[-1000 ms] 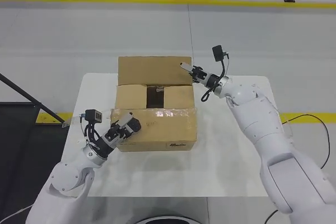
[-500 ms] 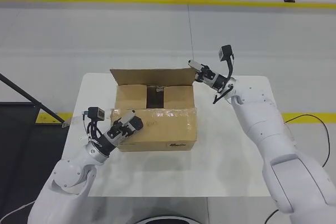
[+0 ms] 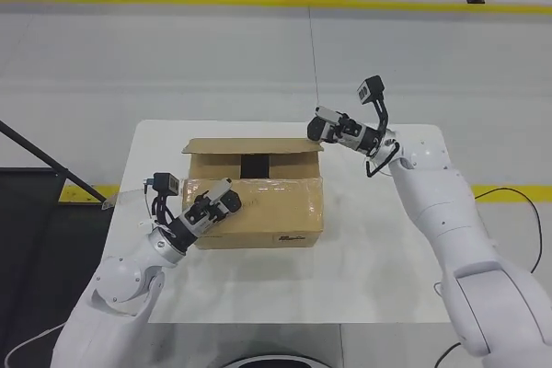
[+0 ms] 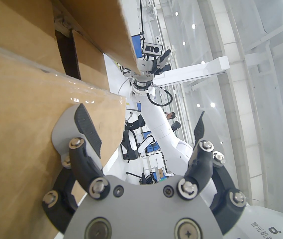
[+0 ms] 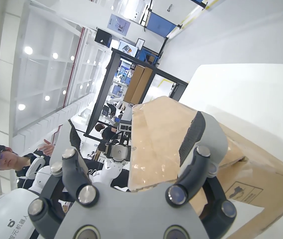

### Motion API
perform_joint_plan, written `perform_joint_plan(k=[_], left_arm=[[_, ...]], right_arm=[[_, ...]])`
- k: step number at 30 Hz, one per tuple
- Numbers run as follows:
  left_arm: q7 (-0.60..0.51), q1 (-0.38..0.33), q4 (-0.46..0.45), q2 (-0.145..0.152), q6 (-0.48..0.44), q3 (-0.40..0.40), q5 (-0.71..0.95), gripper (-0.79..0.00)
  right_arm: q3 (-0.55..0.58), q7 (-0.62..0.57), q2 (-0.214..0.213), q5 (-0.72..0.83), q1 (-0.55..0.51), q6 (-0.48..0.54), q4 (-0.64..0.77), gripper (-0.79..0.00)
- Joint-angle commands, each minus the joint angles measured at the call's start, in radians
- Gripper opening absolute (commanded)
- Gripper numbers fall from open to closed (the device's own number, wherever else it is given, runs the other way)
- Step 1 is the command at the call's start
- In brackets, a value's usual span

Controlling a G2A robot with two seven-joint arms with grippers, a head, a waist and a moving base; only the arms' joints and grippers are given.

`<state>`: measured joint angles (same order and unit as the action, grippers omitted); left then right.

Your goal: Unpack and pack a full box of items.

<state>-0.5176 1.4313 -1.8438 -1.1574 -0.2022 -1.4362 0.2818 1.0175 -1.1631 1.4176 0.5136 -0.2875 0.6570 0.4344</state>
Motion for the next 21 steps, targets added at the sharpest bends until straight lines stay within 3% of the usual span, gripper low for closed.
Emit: perform_joint_plan(k=[1,13,21], left_arm=[[0.001,0.0,0.0,0.0,-0.001,0.001,0.0,0.0],[0.03,-0.005,0.013,-0.002,0.006,0.008,-0.028,0.0],[0.049,-0.013,0.026,-0.004,0.009,0.025,-0.063,0.0]], right_arm=[[0.002,-0.021,-0.005,-0.001,-0.007,-0.021,0.014,0.0],[0.006,-0.045,-0.017,-0.007,-0.045,-0.267,0.114,0.0],[0.031,-0.067,-0.036,-0.004,-0.106,-0.365,0.227,0.0]])
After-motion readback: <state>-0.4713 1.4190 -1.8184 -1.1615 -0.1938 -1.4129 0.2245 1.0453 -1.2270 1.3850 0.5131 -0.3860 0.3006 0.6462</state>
